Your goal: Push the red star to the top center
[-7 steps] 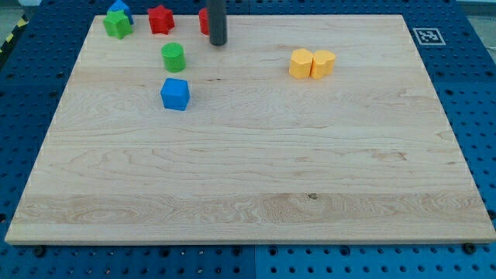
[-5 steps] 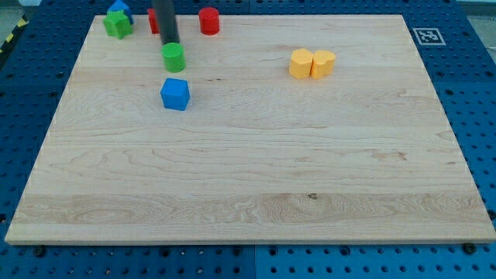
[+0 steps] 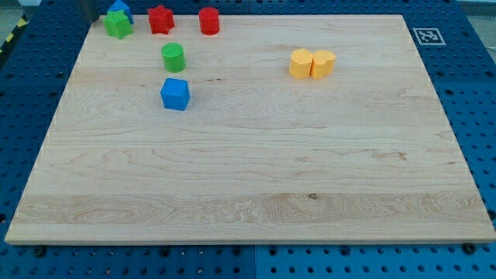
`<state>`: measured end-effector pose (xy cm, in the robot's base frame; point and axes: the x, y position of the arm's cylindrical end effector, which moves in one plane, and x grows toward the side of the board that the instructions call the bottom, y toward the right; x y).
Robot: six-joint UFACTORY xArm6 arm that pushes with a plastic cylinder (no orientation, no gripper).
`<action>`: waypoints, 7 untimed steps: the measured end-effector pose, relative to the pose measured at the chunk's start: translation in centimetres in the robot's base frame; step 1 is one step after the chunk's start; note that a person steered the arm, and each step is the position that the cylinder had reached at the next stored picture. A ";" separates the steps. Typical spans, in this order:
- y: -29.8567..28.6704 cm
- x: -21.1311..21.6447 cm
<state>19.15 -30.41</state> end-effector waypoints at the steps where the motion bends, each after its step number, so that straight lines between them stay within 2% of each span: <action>1: 0.0 -0.1; 7: 3.9 0.0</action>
<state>19.11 -26.50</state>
